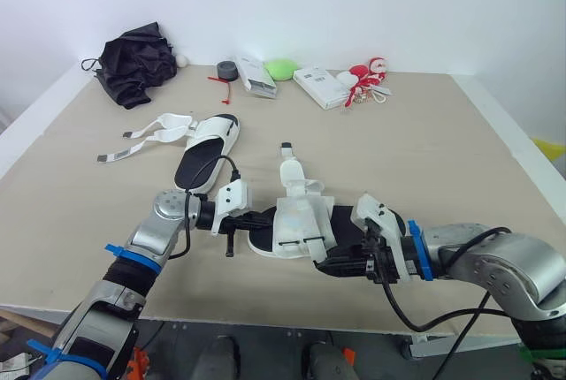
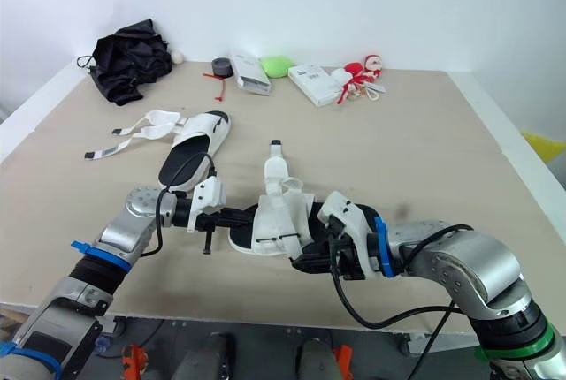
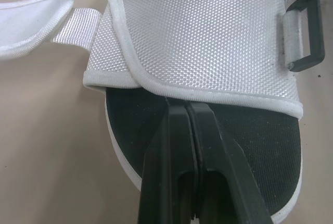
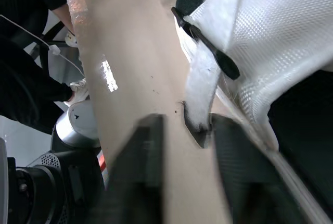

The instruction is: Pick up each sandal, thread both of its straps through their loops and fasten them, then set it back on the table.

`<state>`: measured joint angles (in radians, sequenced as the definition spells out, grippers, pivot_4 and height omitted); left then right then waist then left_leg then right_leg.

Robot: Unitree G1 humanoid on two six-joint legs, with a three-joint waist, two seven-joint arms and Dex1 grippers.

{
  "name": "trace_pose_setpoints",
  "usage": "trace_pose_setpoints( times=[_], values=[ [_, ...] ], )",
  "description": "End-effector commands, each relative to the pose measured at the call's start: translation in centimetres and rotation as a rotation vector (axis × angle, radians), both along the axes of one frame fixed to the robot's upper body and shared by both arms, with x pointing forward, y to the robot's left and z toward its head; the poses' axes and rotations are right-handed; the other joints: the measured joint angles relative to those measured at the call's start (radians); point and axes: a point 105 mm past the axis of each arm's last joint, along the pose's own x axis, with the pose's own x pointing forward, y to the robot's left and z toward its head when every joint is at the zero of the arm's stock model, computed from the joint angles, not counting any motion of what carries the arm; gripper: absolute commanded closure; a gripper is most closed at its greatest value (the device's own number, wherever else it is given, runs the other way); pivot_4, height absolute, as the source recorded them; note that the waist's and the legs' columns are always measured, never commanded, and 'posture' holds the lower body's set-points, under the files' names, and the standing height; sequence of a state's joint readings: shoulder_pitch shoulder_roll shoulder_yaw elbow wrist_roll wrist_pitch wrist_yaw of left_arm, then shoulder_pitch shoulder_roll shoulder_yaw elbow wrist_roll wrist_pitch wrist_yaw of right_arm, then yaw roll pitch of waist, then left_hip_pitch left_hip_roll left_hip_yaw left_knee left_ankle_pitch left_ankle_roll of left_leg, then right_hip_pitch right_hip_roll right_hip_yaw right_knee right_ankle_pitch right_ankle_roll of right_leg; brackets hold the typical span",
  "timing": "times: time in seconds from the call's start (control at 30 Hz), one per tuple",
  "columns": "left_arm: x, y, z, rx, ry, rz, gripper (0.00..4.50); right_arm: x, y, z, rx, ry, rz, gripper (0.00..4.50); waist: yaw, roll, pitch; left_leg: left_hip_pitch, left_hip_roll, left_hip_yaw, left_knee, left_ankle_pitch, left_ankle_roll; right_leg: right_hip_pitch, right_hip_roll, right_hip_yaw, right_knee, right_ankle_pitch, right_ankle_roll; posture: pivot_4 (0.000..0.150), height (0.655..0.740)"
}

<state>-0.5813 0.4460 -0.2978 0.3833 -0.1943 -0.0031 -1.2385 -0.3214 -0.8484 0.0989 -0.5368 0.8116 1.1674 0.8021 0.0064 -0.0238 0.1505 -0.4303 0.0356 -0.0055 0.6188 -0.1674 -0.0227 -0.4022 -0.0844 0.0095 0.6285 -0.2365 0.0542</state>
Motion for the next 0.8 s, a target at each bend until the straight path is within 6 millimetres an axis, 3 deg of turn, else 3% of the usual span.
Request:
trace_pose_setpoints(
  times=[0.03, 0.27, 0.4, 0.53, 0.67, 0.8],
  values=[
    [-0.7, 1.8, -4.8, 0.153, 0.132, 0.068, 4.50, -0.2, 0.3, 0.5, 0.011, -0.018, 0.024, 4.47, 0.000, 0.000, 0.000, 0.000, 0.000, 0.000, 0.000, 0.000, 0.000, 0.000, 0.000, 0.000, 0.000, 0.000, 0.000, 0.150, 0.7380],
    [-0.8, 1.9, -4.8, 0.151, 0.134, 0.070, 4.50, -1.3, 0.6, 1.1, 0.052, 0.015, 0.087, 4.47, 0.000, 0.000, 0.000, 0.000, 0.000, 0.000, 0.000, 0.000, 0.000, 0.000, 0.000, 0.000, 0.000, 0.000, 0.000, 0.150, 0.7380],
    [-0.8, 1.9, -4.9, 0.151, 0.135, 0.073, 4.50, -4.3, 1.3, 4.6, 0.216, 0.029, 0.270, 4.47, 0.000, 0.000, 0.000, 0.000, 0.000, 0.000, 0.000, 0.000, 0.000, 0.000, 0.000, 0.000, 0.000, 0.000, 0.000, 0.150, 0.7380],
    [-0.8, 1.9, -4.9, 0.149, 0.136, 0.075, 4.50, -4.5, 1.6, 6.9, 0.309, 0.018, 0.322, 4.47, 0.000, 0.000, 0.000, 0.000, 0.001, 0.000, 0.000, 0.000, 0.000, 0.001, 0.000, 0.000, 0.000, 0.000, 0.000, 0.150, 0.7380],
    [-0.7, 1.8, -4.8, 0.145, 0.136, 0.077, 4.50, -2.7, 2.3, 9.2, 0.420, -0.004, 0.297, 4.47, 0.000, -0.002, 0.001, 0.000, 0.001, 0.000, 0.000, -0.001, -0.001, 0.000, 0.000, -0.001, 0.000, 0.000, 0.000, 0.150, 0.7380],
    [-0.7, 1.8, -4.8, 0.143, 0.136, 0.080, 4.50, 2.7, 2.8, 9.2, 0.423, -0.060, 0.058, 4.47, 0.000, -0.003, 0.002, 0.000, 0.001, 0.000, 0.000, -0.001, -0.001, -0.001, 0.000, -0.001, 0.000, 0.000, 0.000, 0.150, 0.7380]
  ],
)
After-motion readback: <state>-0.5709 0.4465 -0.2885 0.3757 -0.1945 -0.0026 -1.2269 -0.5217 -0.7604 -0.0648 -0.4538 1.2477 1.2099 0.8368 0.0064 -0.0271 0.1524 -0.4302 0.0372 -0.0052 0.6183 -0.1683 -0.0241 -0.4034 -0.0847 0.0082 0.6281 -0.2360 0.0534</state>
